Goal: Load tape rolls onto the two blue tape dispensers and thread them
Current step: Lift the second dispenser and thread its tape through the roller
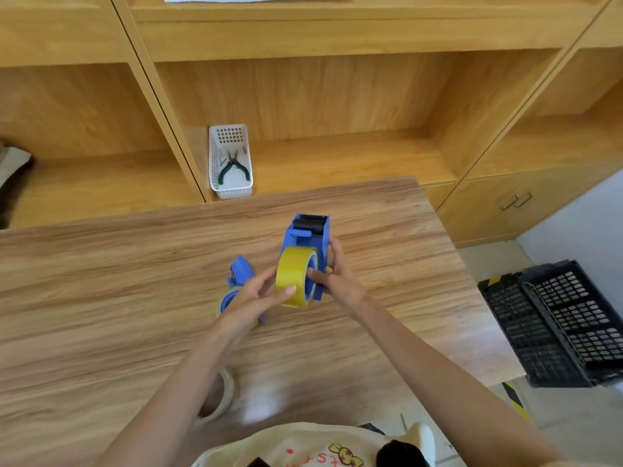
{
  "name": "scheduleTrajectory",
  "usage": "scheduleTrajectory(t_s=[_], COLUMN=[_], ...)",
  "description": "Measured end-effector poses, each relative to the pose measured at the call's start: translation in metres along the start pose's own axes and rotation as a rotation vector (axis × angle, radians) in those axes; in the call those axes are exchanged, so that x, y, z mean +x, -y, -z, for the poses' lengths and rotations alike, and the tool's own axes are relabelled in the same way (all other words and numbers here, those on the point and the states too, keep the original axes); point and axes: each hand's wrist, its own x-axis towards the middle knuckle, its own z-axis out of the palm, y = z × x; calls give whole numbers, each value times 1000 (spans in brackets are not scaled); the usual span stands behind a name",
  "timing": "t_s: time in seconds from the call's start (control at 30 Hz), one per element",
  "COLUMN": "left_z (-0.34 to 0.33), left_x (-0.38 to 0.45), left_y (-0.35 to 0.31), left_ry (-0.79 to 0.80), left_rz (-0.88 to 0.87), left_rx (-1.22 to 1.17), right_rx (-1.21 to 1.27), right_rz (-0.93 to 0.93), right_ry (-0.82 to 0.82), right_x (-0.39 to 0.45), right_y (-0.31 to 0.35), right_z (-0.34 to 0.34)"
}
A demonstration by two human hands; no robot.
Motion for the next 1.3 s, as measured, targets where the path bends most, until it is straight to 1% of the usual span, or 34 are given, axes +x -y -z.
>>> scheduleTrajectory(t_s=[0.13, 0.23, 0.3, 0.43, 0.5, 0.6, 0.67, 0.77, 0.83, 0.9, 1.0, 1.07, 1.13, 1.3], left_z=[-11, -15, -14, -18, -19, -17, -15, -16, -19, -24, -31, -32, -30, -25], left_x=[-2, -5, -7, -11, -11, -11, -10, -12, -13, -16, -18, -16, -14, -12], left_y=[-7, -11, -15, -22, -24, -26, -26, -25, -23, -24, -26, -30, -32, -32], left_ry=[-15, -27, -39, 9, 11, 12, 28, 48, 45, 36, -50, -117, -150, -149], left_rz=[16, 46, 61, 84, 113, 158, 174, 180, 164, 117, 67, 82, 95, 128], left_rx=[-167, -219, -205, -121, -121, -133, -125, -129, -149, -103, -53, -56, -23, -28], right_rx=[102, 131, 126, 104, 81, 86, 173, 312, 266, 183, 127, 112, 103, 113], right_rz=[-22, -21, -22, -3, 7, 2, -18, -96, -130, -91, 8, 74, 118, 100], right_ry=[67, 92, 101, 130, 139, 128, 119, 68, 21, -43, -110, -88, -52, -40], right_x=[-10, -14, -16, -20, -21, -22, -21, -22, -19, -18, -18, -19, -19, -19], right_y=[5, 10, 13, 17, 18, 20, 22, 30, 33, 35, 40, 44, 46, 45], right_z=[-3, -3, -3, -3, -4, -4, -2, -2, -4, -8, -11, -12, -15, -19])
